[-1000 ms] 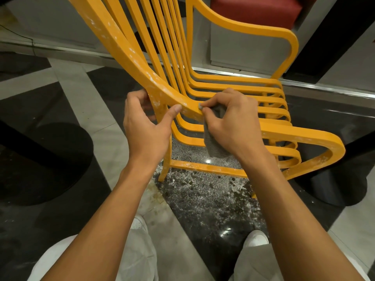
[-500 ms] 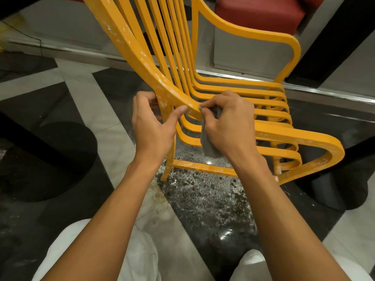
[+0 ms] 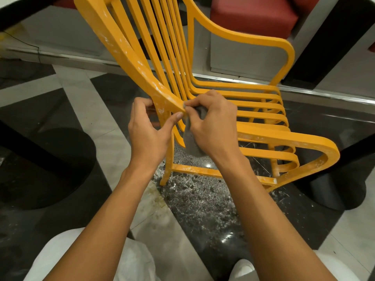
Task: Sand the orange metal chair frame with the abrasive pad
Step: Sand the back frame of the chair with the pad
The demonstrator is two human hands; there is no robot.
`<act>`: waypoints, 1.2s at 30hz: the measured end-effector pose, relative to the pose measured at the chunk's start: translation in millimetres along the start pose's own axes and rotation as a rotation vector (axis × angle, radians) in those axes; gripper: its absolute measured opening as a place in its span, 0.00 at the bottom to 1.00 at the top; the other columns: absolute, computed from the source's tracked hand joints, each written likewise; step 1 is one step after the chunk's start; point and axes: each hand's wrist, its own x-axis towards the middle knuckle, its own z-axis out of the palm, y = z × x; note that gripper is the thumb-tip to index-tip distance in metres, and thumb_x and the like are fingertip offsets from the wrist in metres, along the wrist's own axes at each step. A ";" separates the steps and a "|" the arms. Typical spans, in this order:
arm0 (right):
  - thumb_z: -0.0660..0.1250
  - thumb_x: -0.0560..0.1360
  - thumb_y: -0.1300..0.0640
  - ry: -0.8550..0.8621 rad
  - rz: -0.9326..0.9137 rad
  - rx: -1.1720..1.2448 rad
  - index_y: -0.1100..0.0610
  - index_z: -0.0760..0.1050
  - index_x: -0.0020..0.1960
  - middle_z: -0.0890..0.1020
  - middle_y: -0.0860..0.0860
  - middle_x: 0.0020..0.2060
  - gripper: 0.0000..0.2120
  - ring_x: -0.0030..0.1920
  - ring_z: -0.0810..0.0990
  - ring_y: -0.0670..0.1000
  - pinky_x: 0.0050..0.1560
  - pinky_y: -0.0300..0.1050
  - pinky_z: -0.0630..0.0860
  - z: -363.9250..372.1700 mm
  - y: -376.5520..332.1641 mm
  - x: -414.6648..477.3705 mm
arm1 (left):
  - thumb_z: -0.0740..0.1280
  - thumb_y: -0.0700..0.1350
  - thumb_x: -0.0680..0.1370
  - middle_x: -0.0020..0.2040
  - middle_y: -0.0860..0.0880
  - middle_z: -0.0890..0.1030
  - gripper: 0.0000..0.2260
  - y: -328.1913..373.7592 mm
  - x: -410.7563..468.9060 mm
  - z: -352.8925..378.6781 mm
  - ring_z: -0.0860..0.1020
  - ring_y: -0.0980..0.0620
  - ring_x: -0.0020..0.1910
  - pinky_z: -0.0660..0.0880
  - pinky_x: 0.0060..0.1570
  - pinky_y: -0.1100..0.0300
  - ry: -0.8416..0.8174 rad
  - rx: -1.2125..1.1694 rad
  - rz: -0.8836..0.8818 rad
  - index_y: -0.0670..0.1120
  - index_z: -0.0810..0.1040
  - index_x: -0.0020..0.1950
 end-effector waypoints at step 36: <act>0.74 0.77 0.57 0.041 -0.034 0.076 0.55 0.87 0.50 0.82 0.48 0.45 0.04 0.45 0.80 0.44 0.46 0.36 0.75 3.4 -6.7 -6.9 | 0.75 0.48 0.80 0.53 0.53 0.85 0.11 -4.9 2.5 -7.8 0.84 0.56 0.55 0.79 0.49 0.67 0.016 -0.203 -0.076 0.46 0.81 0.59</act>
